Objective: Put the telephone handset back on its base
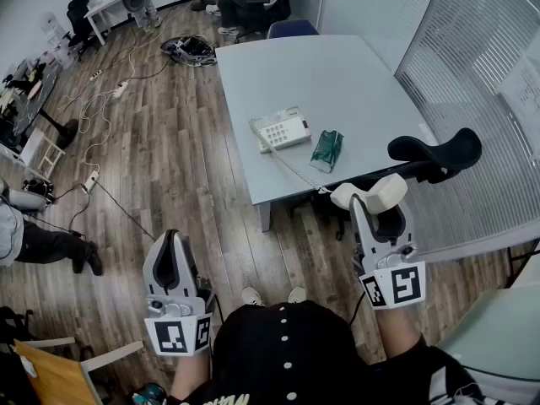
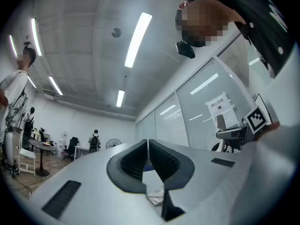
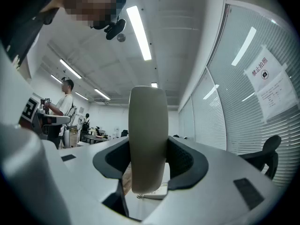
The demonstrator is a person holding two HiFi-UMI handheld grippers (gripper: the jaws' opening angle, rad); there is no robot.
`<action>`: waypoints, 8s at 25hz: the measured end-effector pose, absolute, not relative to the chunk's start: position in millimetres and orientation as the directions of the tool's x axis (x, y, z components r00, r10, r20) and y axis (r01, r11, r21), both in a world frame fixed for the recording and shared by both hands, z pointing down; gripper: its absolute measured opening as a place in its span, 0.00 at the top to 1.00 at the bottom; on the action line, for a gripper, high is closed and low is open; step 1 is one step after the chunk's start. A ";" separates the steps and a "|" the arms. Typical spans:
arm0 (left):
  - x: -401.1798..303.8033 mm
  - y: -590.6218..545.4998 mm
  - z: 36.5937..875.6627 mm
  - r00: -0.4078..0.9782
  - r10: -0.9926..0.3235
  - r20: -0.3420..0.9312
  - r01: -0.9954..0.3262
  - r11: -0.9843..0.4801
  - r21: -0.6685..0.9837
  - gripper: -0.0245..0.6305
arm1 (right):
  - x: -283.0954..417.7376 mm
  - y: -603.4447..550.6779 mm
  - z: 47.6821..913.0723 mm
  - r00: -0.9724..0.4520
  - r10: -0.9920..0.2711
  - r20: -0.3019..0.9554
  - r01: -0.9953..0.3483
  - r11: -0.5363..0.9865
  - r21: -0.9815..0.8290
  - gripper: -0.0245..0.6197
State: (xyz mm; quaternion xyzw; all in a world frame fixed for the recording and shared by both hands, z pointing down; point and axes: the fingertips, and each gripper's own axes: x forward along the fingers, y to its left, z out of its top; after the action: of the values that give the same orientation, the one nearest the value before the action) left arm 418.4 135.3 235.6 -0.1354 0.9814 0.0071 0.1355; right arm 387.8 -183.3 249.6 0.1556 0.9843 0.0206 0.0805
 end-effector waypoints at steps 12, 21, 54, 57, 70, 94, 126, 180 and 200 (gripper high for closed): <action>418.3 149.1 237.6 -0.927 -0.261 -0.268 -0.267 0.963 -0.013 0.93 | 386.9 -171.6 248.1 -0.938 0.308 -0.161 0.305 0.951 0.041 0.60; 423.9 178.8 237.4 -0.918 -0.286 -0.274 -0.296 0.955 -0.004 0.93 | 395.6 -147.5 245.6 -0.949 0.270 -0.161 0.268 0.963 0.030 0.60; 243.1 192.7 252.7 -0.932 -0.268 -0.243 -0.271 0.962 -0.023 0.93 | 201.7 -124.5 265.3 -0.931 0.330 -0.155 0.332 0.943 0.011 0.60; 220.3 189.1 251.2 -0.935 -0.255 -0.246 -0.257 0.966 -0.025 0.93 | 176.1 -124.5 267.1 -0.923 0.352 -0.154 0.355 0.935 0.009 0.60; 171.6 196.6 255.5 -0.963 -0.149 -0.223 -0.151 0.989 -0.011 0.93 | 93.0 -103.9 268.5 -0.888 0.441 -0.133 0.447 0.895 -0.012 0.60; 34.2 333.1 270.2 -0.947 -0.250 -0.202 -0.253 0.967 -0.010 0.93 | -14.1 8.7 281.6 -0.945 0.306 -0.116 0.310 0.951 -0.015 0.60; -124.1 384.7 279.2 -0.893 -0.407 -0.190 -0.409 0.912 -0.032 0.93 | -125.2 55.5 290.4 -0.980 0.151 -0.127 0.155 0.988 -0.021 0.60; -288.9 2.3 285.7 0.231 -0.956 -0.180 -0.970 -0.241 0.036 0.93 | 16.7 -65.5 289.7 -0.386 -0.921 -0.045 -0.921 0.388 -0.026 0.60; -265.6 -23.3 319.5 0.303 -0.949 -0.082 -0.949 -0.309 0.067 0.93 | -3.9 -72.1 396.4 -0.393 -0.894 0.218 -0.920 0.377 -0.109 0.60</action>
State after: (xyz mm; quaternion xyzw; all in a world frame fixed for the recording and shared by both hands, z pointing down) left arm -265.6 -23.3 319.5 -0.8073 0.5878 0.0528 -0.0031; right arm -3.9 -72.1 396.4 -0.5477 0.8276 -0.1063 -0.0611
